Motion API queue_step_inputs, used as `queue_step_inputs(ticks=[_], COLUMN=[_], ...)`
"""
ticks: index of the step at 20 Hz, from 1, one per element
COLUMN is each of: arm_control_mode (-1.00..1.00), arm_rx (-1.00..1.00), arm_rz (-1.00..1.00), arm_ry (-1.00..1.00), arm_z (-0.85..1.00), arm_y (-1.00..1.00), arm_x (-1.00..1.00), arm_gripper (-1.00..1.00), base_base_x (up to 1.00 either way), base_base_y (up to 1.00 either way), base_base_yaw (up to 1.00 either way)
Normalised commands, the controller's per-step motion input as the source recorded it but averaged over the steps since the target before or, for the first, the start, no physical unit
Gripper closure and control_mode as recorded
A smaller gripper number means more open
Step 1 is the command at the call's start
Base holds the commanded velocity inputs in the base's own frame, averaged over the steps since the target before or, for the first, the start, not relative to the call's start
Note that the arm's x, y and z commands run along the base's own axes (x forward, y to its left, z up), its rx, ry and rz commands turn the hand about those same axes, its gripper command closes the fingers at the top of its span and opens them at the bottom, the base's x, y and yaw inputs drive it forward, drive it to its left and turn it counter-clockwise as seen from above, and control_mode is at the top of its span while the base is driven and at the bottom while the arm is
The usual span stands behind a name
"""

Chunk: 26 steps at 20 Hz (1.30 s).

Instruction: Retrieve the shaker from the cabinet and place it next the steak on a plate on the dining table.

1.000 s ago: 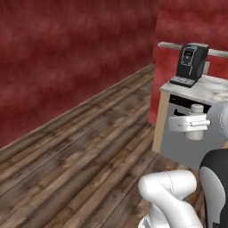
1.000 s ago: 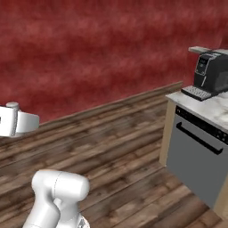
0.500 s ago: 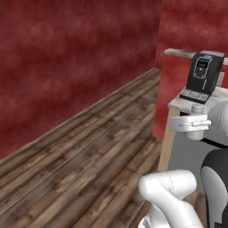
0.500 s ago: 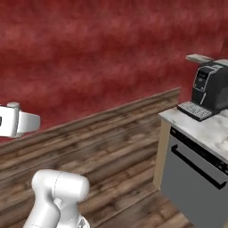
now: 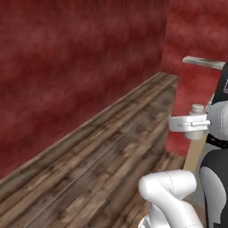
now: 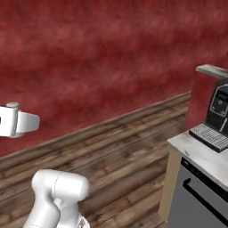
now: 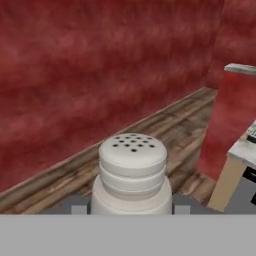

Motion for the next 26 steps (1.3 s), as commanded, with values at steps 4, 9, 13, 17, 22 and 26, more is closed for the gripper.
queue_step_inputs(ticks=[4, 9, 13, 17, 22, 26], arm_control_mode=[1.0, 1.0, 1.0, 1.0, 1.0, 1.0], arm_rx=[0.0, 0.0, 0.0, 0.0, 0.0, 0.0], arm_rz=[0.0, 0.0, 0.0, 0.0, 0.0, 0.0], arm_ry=[0.0, 0.0, 0.0, 0.0, 0.0, 0.0], arm_z=[0.0, 0.0, 0.0, 0.0, 0.0, 0.0], arm_y=[0.0, 0.0, 0.0, 0.0, 0.0, 0.0], arm_x=[0.0, 0.0, 0.0, 0.0, 0.0, 0.0], arm_gripper=[1.0, 1.0, 1.0, 1.0, 1.0, 1.0], base_base_x=[1.0, 1.0, 1.0, 1.0, 0.64, 0.48], base_base_y=[0.11, 0.15, 0.27, 0.45, 0.67, 0.62], base_base_yaw=[-0.05, -0.08, -0.16, -0.39, -0.79, -0.84])
